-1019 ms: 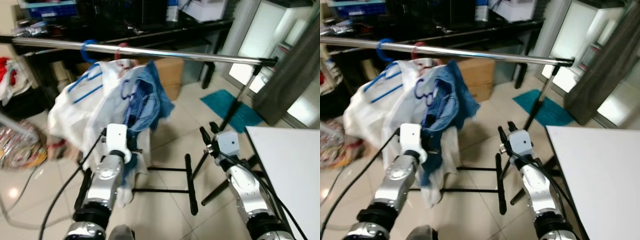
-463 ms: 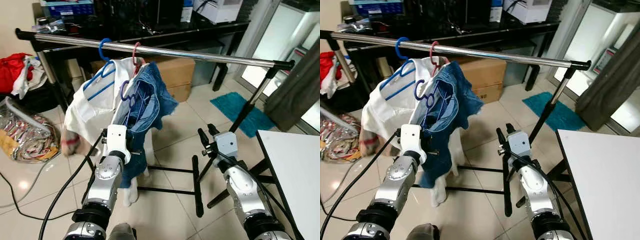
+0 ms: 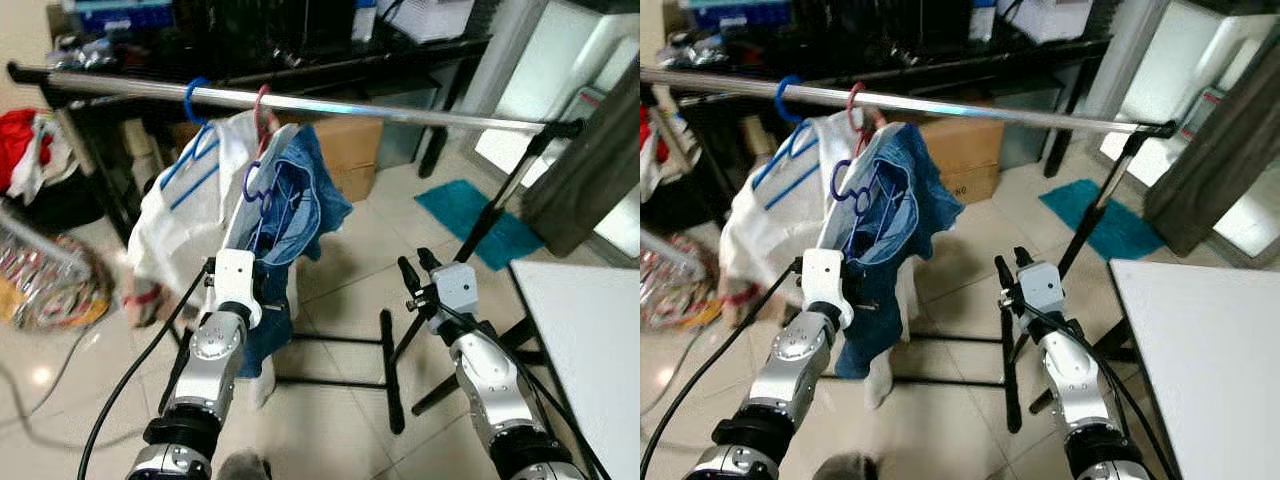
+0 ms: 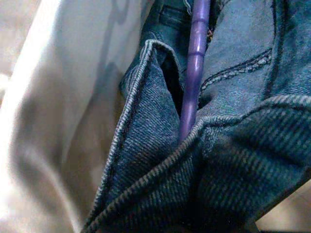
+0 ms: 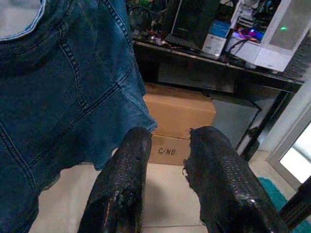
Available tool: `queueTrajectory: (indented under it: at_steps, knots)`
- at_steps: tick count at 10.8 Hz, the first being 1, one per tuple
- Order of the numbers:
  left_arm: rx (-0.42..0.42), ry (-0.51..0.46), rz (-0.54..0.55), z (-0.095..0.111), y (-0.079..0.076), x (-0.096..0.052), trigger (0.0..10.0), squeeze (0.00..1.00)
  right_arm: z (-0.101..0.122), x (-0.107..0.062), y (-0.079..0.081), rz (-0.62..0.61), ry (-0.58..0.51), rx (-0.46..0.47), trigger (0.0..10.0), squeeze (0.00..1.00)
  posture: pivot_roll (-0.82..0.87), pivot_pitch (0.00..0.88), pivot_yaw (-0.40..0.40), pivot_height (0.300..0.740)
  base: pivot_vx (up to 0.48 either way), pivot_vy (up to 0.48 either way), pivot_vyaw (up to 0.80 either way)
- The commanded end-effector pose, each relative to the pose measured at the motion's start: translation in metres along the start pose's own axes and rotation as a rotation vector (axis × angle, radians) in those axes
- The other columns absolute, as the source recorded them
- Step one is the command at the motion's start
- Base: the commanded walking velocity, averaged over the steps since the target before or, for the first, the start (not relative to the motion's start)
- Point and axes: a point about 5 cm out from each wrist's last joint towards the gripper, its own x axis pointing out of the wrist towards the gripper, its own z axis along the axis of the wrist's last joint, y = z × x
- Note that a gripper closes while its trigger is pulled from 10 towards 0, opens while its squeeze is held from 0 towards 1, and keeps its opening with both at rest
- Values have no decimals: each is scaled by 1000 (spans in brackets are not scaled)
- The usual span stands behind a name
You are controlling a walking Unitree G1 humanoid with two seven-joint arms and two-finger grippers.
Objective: Hang hanger
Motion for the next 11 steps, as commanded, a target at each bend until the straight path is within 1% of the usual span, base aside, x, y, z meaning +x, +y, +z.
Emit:
queueTrajectory:
  at_steps: [1, 8, 11]
  knots:
    - [12, -45, -28, 12, -7, 5, 10000, 0, 0, -1, -6, -20, 0, 1, 10000, 0, 223, 0, -50, 740, 304, 0, 0]
    - [21, -45, -28, 11, -5, 3, 10000, 0, -1, -2, -4, -17, 5, 8, 10000, 0, 229, 7, -48, 740, 295, 0, 0]
    - [22, -44, -31, 11, -5, 3, 10000, 0, -1, -2, -4, -18, 7, 9, 10000, 0, 227, 8, -48, 740, 349, 0, 0]
